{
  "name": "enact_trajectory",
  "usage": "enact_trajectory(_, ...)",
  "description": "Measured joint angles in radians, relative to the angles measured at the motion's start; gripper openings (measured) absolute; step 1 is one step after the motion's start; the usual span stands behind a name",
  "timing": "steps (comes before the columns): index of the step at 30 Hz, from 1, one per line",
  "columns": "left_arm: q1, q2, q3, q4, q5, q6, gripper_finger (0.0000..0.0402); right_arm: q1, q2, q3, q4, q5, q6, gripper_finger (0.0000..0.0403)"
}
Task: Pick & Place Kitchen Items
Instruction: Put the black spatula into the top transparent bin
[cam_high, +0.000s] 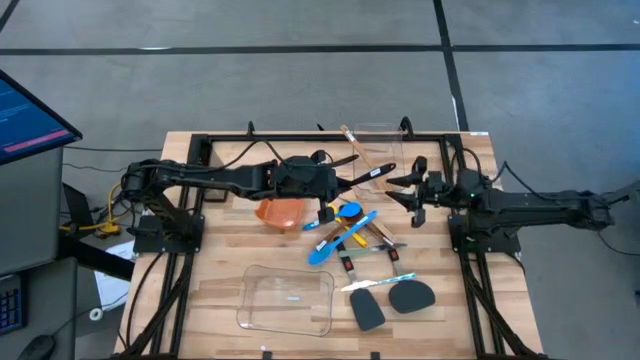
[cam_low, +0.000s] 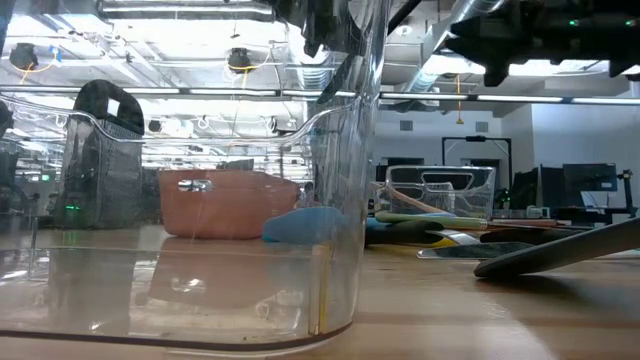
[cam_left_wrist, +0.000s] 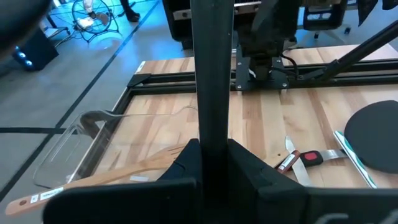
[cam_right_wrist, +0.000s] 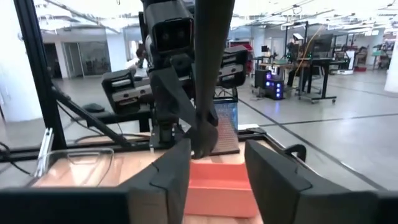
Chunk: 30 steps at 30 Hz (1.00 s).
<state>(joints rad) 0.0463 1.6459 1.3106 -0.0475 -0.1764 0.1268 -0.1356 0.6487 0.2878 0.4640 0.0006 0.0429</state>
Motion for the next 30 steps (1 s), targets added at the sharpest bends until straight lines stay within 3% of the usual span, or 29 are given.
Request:
enact_trajectory(15,0.000,0.000,0.000,0.006,0.000,0.000,0.0020,-0.003,0.381,0.001,0.545,0.000,0.037,0.0194)
enact_trajectory(30,0.000,0.000,0.000,0.013,-0.001,-0.003,0.0020,-0.002,0.595,0.175,0.569,0.000,0.032,0.0190)
